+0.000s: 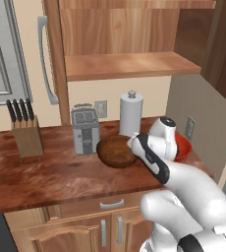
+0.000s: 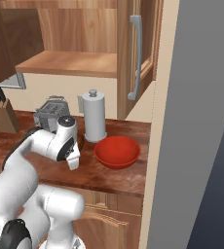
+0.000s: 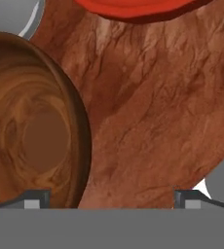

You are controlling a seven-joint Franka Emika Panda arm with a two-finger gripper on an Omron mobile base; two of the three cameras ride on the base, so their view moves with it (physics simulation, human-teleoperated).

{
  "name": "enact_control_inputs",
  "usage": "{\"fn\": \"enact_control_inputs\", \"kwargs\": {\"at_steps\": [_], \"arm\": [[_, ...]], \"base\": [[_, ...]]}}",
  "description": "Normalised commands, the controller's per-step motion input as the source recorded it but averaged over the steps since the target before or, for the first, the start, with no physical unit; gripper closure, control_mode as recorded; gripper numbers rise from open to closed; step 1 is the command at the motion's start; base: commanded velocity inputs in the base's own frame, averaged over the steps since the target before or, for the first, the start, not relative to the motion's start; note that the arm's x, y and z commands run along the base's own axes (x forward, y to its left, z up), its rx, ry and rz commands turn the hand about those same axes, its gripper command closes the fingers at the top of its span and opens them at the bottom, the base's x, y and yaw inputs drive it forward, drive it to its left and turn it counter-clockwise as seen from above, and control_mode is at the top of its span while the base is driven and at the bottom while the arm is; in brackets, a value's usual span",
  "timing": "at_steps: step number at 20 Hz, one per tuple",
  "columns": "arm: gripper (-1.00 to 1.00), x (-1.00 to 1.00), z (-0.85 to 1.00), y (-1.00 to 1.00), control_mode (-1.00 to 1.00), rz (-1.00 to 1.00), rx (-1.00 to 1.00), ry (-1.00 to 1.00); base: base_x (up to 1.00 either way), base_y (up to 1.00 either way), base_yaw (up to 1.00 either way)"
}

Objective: Open the cabinet. Pick the bowls from the counter and place them in the cabinet. Then close the cabinet.

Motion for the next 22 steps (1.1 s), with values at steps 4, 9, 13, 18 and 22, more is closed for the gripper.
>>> {"fn": "enact_control_inputs", "kwargs": {"at_steps": [4, 9, 13, 18, 22], "arm": [[-1.00, 0.40, -0.30, 0.09, -1.00, 0.00, 0.00, 0.03], [-1.00, 0.39, -0.21, 0.08, -1.00, 0.00, 0.00, 0.00], [-1.00, 0.41, -0.22, 0.10, -1.00, 0.00, 0.00, 0.01], [1.00, 0.33, -0.27, 0.15, -1.00, 0.00, 0.00, 0.03], [1.00, 0.03, -0.28, 0.23, -1.00, 0.00, 0.02, 0.01]], "base": [[0.00, 0.00, 0.00], [0.00, 0.00, 0.00], [0.00, 0.00, 0.00], [0.00, 0.00, 0.00], [0.00, 0.00, 0.00]]}}
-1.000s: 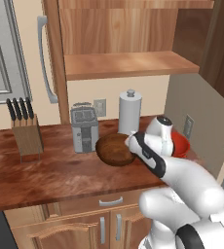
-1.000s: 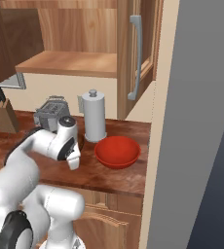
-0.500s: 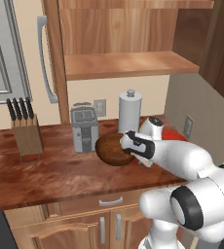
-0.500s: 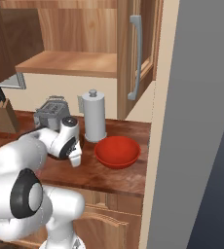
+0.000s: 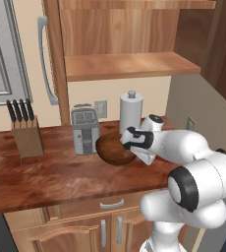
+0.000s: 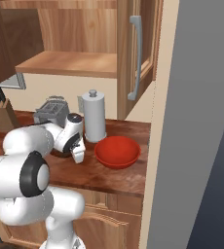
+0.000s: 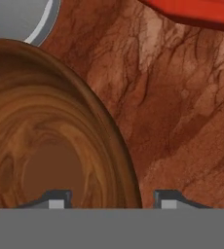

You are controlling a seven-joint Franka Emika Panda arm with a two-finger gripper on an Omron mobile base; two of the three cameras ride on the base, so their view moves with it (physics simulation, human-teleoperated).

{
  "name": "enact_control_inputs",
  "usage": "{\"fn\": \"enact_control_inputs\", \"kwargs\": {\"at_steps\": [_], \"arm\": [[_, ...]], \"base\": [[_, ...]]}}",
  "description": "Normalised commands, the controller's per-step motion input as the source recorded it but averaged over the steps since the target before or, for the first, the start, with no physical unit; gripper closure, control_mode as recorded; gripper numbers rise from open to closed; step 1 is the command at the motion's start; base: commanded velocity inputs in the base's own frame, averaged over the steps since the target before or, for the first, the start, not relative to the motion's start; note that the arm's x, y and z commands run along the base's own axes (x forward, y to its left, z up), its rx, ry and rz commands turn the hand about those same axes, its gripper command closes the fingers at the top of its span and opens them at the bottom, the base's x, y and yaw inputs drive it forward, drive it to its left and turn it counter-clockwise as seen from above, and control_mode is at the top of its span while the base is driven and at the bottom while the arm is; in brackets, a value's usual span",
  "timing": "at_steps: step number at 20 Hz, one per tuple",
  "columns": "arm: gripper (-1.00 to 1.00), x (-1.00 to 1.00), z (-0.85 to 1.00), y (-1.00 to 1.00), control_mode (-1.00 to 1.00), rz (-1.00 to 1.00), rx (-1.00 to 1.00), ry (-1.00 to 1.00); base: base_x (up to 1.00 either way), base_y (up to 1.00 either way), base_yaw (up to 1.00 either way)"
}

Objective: Open the cabinet. Pick the bowls from the counter and place them in the cabinet. Then close the cabinet.

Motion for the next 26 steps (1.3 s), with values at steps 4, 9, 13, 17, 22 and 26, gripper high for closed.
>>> {"fn": "enact_control_inputs", "kwargs": {"at_steps": [4, 9, 13, 17, 22, 26], "arm": [[1.00, 0.00, -0.42, 0.21, -1.00, 0.00, 0.06, 0.03], [1.00, -0.10, -0.37, 0.27, -1.00, 0.00, 0.05, 0.00], [1.00, -0.62, -0.14, 0.04, -1.00, -0.07, 0.01, 0.05], [1.00, -1.00, 0.34, -0.31, -1.00, -0.09, 0.09, -0.01], [1.00, -1.00, 0.78, -0.35, -1.00, -0.03, 0.18, 0.00], [1.00, -1.00, 0.99, -0.10, -1.00, 0.00, 0.15, 0.00]], "base": [[0.00, 0.00, 0.00], [0.00, 0.00, 0.00], [0.00, 0.00, 0.00], [0.00, 0.00, 0.00], [0.00, 0.00, 0.00], [0.00, 0.00, 0.00]]}}
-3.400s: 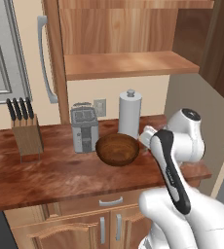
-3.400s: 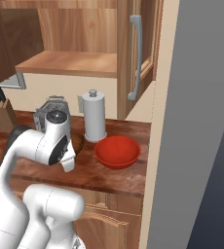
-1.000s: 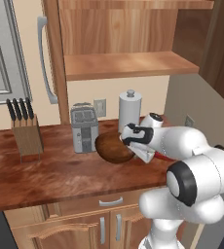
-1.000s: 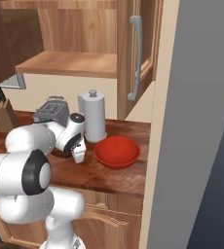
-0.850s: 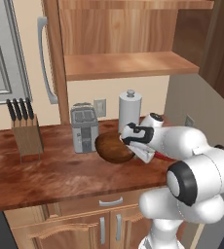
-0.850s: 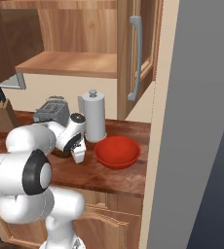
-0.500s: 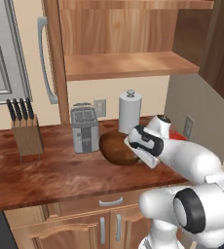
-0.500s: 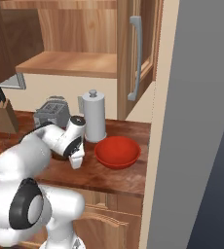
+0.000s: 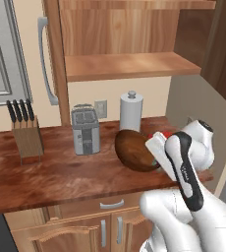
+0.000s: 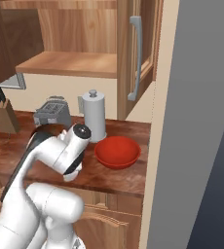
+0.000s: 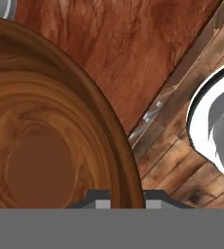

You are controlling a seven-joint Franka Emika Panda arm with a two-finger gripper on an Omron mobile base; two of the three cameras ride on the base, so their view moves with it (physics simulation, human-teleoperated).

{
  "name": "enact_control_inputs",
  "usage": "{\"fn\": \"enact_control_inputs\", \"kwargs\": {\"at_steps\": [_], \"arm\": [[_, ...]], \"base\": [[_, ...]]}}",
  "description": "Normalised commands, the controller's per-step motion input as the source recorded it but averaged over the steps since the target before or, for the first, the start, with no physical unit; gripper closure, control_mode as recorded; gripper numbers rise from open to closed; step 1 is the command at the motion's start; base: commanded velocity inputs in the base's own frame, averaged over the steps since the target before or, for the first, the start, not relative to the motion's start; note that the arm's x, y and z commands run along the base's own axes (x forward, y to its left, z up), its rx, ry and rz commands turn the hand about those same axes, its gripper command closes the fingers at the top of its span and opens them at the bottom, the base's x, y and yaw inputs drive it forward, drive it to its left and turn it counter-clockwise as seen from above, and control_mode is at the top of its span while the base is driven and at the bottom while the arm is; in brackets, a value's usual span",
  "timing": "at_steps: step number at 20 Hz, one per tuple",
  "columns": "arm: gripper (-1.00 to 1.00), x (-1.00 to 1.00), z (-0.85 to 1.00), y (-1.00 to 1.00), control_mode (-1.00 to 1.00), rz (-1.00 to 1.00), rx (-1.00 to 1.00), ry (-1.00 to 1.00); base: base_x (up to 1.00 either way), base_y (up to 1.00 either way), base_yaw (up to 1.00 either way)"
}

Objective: Open the cabinet. Pick the bowls from the counter and place them in the cabinet. Then close the cabinet.

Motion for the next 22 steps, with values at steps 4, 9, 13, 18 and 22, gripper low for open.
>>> {"fn": "enact_control_inputs", "kwargs": {"at_steps": [4, 9, 13, 18, 22], "arm": [[1.00, -1.00, 0.97, -0.04, -1.00, 0.00, 0.09, 0.00], [1.00, -0.93, 0.96, -0.11, -1.00, -0.08, 0.01, 0.00], [1.00, -0.81, 0.98, -0.01, -1.00, -0.16, -0.02, -0.07], [1.00, -0.34, 0.83, 0.07, -1.00, -0.24, -0.15, -0.28], [1.00, 0.00, 0.80, 0.02, -1.00, -0.20, -0.12, -0.14]], "base": [[0.00, 0.00, 0.00], [0.00, 0.00, 0.00], [0.00, 0.00, 0.00], [0.00, 0.00, 0.00], [0.00, 0.00, 0.00]]}}
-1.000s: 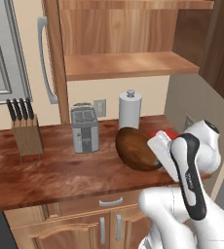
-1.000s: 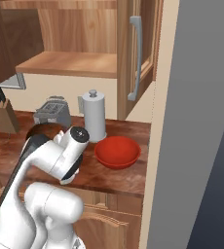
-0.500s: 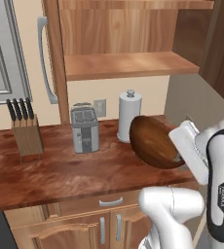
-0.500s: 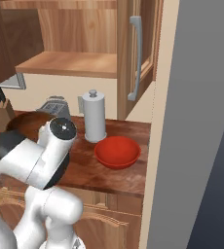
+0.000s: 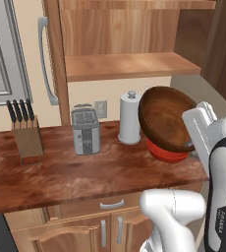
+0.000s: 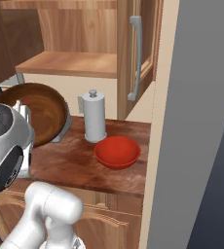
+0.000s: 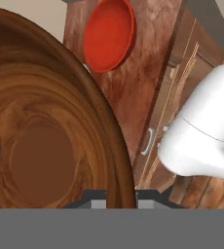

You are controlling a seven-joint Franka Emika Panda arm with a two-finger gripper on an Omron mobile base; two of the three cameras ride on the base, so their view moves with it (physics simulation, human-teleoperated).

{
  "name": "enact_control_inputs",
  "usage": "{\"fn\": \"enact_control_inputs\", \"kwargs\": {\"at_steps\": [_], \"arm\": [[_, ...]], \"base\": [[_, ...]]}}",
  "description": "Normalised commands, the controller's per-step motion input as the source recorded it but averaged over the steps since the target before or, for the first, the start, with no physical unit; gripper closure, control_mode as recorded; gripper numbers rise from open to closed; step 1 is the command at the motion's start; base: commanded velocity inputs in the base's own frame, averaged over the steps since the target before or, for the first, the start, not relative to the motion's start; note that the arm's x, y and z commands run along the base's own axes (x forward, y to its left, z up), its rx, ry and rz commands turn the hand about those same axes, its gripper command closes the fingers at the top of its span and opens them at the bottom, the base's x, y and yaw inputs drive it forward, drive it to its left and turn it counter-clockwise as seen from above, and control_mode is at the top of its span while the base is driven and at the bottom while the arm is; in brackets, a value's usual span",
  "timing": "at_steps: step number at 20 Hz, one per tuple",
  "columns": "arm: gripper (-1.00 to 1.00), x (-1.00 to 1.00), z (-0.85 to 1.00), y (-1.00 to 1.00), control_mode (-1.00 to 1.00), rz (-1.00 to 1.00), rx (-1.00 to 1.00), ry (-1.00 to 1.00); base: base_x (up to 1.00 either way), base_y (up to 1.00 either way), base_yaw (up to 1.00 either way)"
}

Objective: Open the cabinet. Pick the bowls from the counter and place them in the cabinet. Then close the cabinet.

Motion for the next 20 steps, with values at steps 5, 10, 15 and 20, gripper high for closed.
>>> {"fn": "enact_control_inputs", "kwargs": {"at_steps": [5, 10, 15, 20], "arm": [[1.00, 0.01, 0.76, 0.01, -1.00, -0.01, -0.01, -0.02], [1.00, 0.09, 0.66, 0.00, -1.00, 0.00, -0.01, -0.01], [1.00, 0.23, 0.49, 0.06, -1.00, 0.00, -0.06, -0.04], [1.00, 0.38, 0.19, 0.17, -1.00, 0.00, -0.09, -0.06]], "base": [[0.00, 0.00, 0.00], [0.00, 0.00, 0.00], [0.00, 0.00, 0.00], [0.00, 0.00, 0.00]]}}
